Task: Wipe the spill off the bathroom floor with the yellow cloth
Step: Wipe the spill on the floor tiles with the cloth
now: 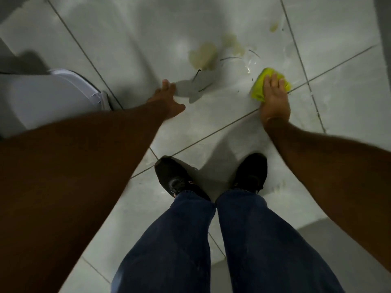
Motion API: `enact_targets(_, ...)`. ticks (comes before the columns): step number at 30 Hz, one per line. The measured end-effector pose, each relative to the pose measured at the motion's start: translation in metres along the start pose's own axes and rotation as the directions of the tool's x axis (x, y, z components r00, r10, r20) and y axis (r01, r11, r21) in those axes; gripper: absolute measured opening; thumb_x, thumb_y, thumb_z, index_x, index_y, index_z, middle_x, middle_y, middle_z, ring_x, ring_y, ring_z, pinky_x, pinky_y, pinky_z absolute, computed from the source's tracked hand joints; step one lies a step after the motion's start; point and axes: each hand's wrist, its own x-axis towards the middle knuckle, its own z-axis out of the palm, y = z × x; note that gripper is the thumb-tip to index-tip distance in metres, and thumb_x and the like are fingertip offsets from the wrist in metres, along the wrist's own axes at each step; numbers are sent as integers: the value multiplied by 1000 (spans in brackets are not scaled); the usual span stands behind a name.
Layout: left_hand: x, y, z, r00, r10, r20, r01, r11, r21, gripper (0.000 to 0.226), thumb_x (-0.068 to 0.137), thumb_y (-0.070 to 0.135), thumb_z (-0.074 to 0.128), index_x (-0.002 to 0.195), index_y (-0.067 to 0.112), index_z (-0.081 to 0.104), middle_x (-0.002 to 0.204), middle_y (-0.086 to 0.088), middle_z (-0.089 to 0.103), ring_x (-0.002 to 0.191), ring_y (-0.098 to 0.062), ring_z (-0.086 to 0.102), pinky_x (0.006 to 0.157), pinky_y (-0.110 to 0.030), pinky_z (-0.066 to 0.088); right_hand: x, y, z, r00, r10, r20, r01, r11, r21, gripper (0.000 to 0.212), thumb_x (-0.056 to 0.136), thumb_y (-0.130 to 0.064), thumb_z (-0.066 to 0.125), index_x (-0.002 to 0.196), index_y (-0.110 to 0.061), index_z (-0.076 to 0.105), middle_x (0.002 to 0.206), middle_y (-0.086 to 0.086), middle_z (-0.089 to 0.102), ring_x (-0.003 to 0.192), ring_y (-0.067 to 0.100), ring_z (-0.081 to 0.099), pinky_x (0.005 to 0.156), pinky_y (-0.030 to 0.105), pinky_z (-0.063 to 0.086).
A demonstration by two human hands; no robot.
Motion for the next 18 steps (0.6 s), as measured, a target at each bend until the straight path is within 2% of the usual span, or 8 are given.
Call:
enact_targets(3, 2, 0, 0, 1000, -16, 12, 17, 999, -27, 98, 98, 51, 61, 171, 18, 4, 178, -3, -12, 162, -35, 21, 131, -47, 27, 17, -29, -1, 994, 103, 18, -105, 988, 111, 77, 90, 0, 46, 161, -8, 16, 170, 16, 10, 156, 41, 9, 130, 45, 7)
enact_targets(6, -1, 3, 5, 1000, -10, -14, 9, 1000, -30, 94, 100, 50, 59, 171, 16, 8, 178, -6, -10, 161, -36, 22, 130, -46, 27, 1, -70, 15, 959, -258, 119, 249, 965, 80, 75, 92, 5, 43, 161, -9, 17, 169, 17, 12, 157, 41, 9, 130, 48, 5)
enact_targets(8, -5, 5, 11, 999, -13, -36, 12, 1000, -24, 92, 100, 49, 58, 171, 16, 10, 179, -7, -9, 161, -36, 22, 130, -47, 26, -25, -84, 28, 825, -529, 198, 522, 848, 92, 69, 95, 7, 38, 160, -13, 24, 169, 11, 17, 157, 35, 12, 129, 42, 7)
enact_targets(10, -8, 7, 14, 999, -21, -44, 20, 999, -29, 89, 100, 48, 57, 171, 18, 11, 179, -7, -8, 162, -36, 20, 130, -48, 26, -39, -79, 32, 726, -648, 229, 654, 754, 62, 67, 98, 5, 34, 160, -18, 24, 170, 3, 15, 158, 29, 11, 129, 36, 9)
enact_targets(11, -9, 7, 15, 999, -19, -48, 17, 999, -34, 88, 101, 48, 56, 170, 19, 11, 179, -7, -8, 162, -36, 20, 130, -48, 26, -38, -72, 31, 720, -655, 230, 664, 746, 46, 66, 99, 4, 33, 160, -19, 23, 170, 2, 14, 158, 27, 11, 129, 35, 9)
enact_targets(13, -10, 6, 16, 999, -4, -49, 3, 1000, -30, 87, 101, 47, 56, 170, 18, 11, 179, -7, -8, 161, -37, 20, 130, -50, 26, -27, -55, 22, 808, -555, 198, 560, 828, 33, 63, 101, 4, 34, 160, -18, 24, 170, 6, 16, 158, 28, 12, 129, 34, 8)
enact_targets(15, -9, 2, 17, 999, 11, -47, -12, 1000, -18, 87, 101, 46, 57, 170, 18, 11, 179, -8, -8, 161, -37, 20, 130, -51, 27, -7, -30, 7, 944, -302, 131, 299, 953, 43, 67, 98, 5, 39, 160, -16, 23, 170, 11, 16, 158, 32, 12, 129, 37, 8)
enact_targets(18, -7, -1, 15, 998, 32, -46, -34, 999, -26, 89, 98, 47, 60, 169, 17, 15, 178, -8, -4, 158, -38, 28, 127, -49, 32, 18, -1, -12, 998, 41, 57, -43, 998, 35, 77, 93, 4, 45, 162, -14, 16, 171, 11, 9, 158, 36, 8, 130, 40, 10)
